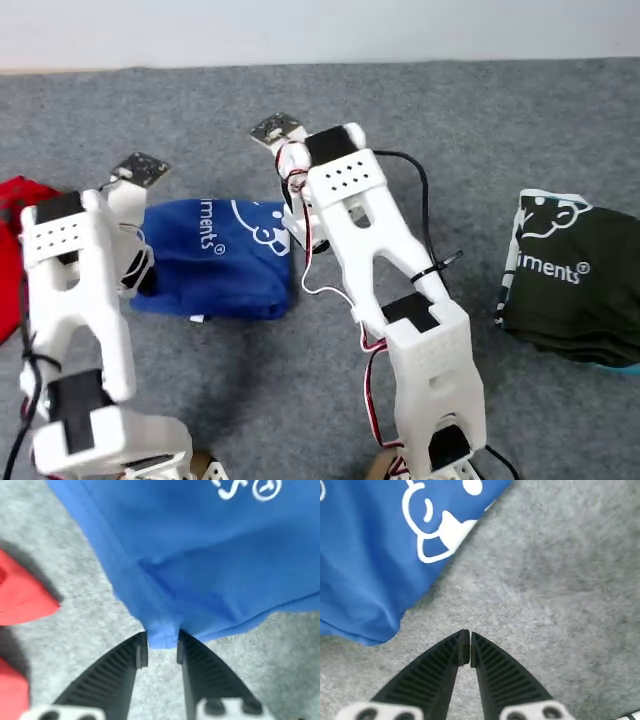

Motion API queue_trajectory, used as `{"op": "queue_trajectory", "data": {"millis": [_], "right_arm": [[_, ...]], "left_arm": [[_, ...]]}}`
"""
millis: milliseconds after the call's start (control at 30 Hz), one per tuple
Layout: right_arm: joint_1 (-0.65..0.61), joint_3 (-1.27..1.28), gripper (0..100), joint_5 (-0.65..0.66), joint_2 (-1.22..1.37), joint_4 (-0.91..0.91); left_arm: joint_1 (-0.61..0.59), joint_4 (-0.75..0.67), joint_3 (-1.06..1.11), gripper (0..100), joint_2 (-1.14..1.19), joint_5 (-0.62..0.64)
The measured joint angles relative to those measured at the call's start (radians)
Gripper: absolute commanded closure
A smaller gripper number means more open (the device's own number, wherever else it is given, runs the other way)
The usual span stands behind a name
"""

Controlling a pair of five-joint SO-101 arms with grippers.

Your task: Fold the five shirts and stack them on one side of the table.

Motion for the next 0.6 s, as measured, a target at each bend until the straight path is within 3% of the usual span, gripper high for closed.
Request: {"op": "queue_trajectory", "data": {"millis": [600], "right_arm": [[0.002, 0.000, 99.0, 0.000, 0.000, 0.000]], "left_arm": [[-0.081, 0.041, 0.000, 89, -0.086, -0.014]]}}
